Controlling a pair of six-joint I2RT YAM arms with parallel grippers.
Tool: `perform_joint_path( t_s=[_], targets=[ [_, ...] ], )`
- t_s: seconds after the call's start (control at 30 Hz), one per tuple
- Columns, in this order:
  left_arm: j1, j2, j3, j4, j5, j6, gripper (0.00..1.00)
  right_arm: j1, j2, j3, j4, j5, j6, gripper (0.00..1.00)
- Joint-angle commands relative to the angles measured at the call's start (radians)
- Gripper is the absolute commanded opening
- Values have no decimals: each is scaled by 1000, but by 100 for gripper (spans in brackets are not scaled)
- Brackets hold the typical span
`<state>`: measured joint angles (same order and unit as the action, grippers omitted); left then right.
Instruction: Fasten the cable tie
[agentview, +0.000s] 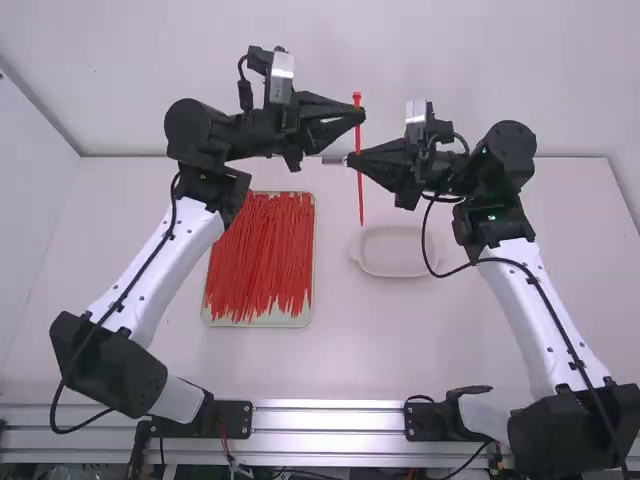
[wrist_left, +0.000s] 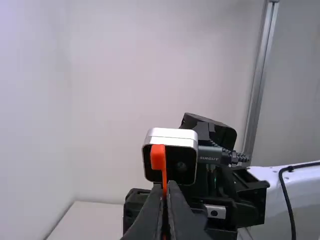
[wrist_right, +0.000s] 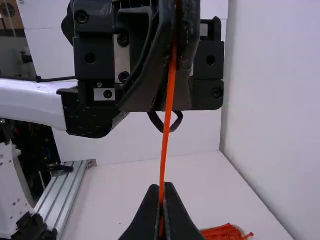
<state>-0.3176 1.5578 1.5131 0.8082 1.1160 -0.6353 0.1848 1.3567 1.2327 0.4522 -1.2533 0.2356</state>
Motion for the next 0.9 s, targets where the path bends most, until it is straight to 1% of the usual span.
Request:
perform_joint_path(
  t_s=[0.0, 0.1, 0.13, 0.17, 0.23, 0.37, 0.4, 0.43, 0.47, 0.5, 0.57, 0.63, 0.7, 0.77, 0.87],
  targets=[
    [-10, -5, 32, 8, -4, -4, 2, -1, 3, 23, 5, -3, 0, 0],
    [-3, -5, 32, 10, 10, -3, 2, -1, 3, 23, 1, -5, 0, 0],
    [3, -5, 32, 8, 20, -3, 2, -1, 3, 23, -11, -2, -2, 4],
    [5, -5, 32, 7, 21, -4, 2, -1, 3, 23, -11, -2, -4, 5],
    [4, -5, 32, -1, 45, -3, 2, -1, 3, 23, -43, -5, -36, 23],
    [19, -5, 32, -43, 53, -1, 2, -1, 3, 23, -119, -5, -82, 43],
    [30, -5, 32, -61, 53, 6, 2, -1, 3, 23, -139, -7, -86, 58],
    [40, -5, 32, -84, 52, 19, 2, -3, 3, 23, -167, -5, -87, 90],
    [40, -5, 32, -84, 52, 19, 2, -3, 3, 23, -167, -5, -87, 90],
    [49, -5, 32, -119, 45, 36, 2, -2, 3, 23, -188, -10, -87, 98],
    [61, -5, 32, -159, 35, 53, 2, -3, 3, 23, -209, -26, -87, 98],
    [86, -5, 32, -212, 15, 48, 2, -23, 3, 23, -244, -69, -109, 98],
    [103, -5, 32, -229, 14, 48, 2, -36, 3, 23, -264, -112, -141, 98],
    [123, -5, 32, -267, -7, 28, 2, -56, 3, 23, -303, -173, -211, 98],
    [145, -5, 32, -335, -35, 11, 2, -70, 3, 23, -341, -191, -290, 98]
  ],
)
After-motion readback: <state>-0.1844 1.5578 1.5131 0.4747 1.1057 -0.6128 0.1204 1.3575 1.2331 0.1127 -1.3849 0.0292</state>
